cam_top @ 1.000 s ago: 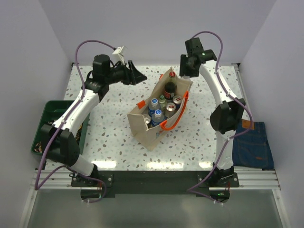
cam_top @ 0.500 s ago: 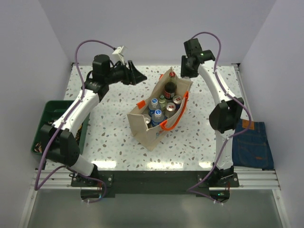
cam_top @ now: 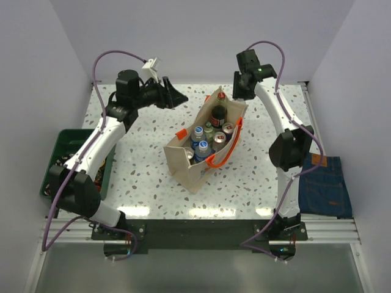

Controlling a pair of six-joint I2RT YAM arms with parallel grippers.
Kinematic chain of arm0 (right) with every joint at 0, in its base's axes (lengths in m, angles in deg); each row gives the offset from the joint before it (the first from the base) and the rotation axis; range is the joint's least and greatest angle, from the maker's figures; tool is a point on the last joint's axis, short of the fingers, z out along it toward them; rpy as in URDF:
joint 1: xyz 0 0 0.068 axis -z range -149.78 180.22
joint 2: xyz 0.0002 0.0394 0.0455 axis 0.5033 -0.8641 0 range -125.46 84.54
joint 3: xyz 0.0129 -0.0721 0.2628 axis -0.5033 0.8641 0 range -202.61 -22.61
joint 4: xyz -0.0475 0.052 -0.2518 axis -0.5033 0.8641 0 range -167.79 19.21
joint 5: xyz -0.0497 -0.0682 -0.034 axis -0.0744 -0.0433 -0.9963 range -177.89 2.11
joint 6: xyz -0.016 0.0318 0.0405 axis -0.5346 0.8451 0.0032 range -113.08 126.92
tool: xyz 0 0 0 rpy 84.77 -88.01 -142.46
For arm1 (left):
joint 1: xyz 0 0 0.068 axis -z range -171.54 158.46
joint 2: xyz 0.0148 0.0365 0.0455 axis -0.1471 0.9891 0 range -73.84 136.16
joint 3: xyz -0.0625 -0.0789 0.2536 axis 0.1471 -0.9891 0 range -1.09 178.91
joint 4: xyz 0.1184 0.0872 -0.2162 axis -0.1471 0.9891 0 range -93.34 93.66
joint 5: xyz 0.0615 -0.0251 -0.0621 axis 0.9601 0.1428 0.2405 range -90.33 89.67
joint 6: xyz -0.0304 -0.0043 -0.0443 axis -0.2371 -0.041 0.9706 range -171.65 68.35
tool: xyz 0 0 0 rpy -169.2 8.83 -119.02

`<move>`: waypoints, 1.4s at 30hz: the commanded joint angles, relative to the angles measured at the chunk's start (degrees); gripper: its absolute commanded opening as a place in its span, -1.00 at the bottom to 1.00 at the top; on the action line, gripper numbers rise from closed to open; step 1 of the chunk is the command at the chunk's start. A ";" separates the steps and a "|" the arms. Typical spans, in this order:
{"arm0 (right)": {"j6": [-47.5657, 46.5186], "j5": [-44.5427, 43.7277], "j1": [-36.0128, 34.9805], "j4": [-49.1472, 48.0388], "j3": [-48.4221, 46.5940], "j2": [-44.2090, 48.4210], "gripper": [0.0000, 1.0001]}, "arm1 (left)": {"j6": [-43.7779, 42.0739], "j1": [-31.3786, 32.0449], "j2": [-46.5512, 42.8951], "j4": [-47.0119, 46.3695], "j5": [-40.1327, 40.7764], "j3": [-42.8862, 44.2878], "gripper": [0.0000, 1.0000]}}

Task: Place the beverage into the canvas bag
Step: Pick up the drink from the center of the board.

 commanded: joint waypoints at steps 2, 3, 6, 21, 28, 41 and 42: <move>1.18 -3.96 -0.13 -1.96 -1.41 7.95 -1.00 | -1.46 0.03 -3.18 -2.11 0.15 -0.45 0.23; 1.44 -4.48 -0.12 -1.87 -1.32 8.21 -1.00 | -1.72 0.03 -3.44 -2.11 0.15 -0.54 0.23; 1.80 -5.45 -0.04 -1.87 -0.53 9.27 -1.00 | -2.07 0.03 -4.06 -1.94 0.24 -0.89 0.23; 2.15 -10.29 0.14 -1.87 6.50 19.55 -1.00 | -4.45 0.03 -6.43 1.75 0.94 -1.07 0.23; 1.71 -10.82 0.14 -0.20 12.47 27.71 -1.00 | -9.36 0.29 -6.52 13.15 4.97 1.91 0.23; -0.75 -7.31 0.14 6.22 18.02 37.65 -1.00 | -14.55 6.36 -16.09 24.07 15.09 -2.83 0.22; -1.01 -6.87 0.14 6.39 18.54 39.05 -1.00 | -14.82 6.53 -16.71 25.64 16.14 -2.83 0.22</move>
